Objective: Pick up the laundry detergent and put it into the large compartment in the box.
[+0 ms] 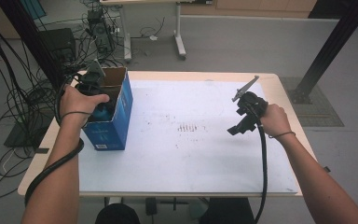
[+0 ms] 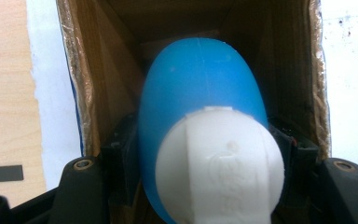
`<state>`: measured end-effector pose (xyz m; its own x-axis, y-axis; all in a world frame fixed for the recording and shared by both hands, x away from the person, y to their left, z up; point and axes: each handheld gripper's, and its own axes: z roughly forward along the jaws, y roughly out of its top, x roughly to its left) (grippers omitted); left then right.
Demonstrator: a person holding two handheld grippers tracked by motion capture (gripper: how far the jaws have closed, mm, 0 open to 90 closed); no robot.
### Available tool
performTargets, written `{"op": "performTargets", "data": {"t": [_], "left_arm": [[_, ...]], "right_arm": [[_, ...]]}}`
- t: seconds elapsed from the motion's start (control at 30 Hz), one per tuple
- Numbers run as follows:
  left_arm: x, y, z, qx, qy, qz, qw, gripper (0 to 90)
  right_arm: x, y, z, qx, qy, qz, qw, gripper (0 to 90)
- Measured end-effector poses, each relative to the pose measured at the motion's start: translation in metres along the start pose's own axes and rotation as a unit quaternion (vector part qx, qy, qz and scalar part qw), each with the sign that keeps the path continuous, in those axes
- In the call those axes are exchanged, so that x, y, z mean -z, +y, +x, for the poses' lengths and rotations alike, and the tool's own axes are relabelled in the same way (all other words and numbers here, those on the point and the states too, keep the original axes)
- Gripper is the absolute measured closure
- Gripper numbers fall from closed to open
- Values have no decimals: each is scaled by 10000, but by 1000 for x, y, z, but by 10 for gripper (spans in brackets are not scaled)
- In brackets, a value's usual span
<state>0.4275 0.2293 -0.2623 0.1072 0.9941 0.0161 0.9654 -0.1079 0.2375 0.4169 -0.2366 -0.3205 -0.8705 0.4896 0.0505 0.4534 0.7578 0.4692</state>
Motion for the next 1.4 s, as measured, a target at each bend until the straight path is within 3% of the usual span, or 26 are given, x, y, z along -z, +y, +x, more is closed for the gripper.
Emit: {"op": "performTargets", "data": {"t": [1.4], "left_arm": [[0,0,0,-10,2,16,10000,378]], "right_arm": [[0,0,1,-17,29,-40,10000,31]]}}
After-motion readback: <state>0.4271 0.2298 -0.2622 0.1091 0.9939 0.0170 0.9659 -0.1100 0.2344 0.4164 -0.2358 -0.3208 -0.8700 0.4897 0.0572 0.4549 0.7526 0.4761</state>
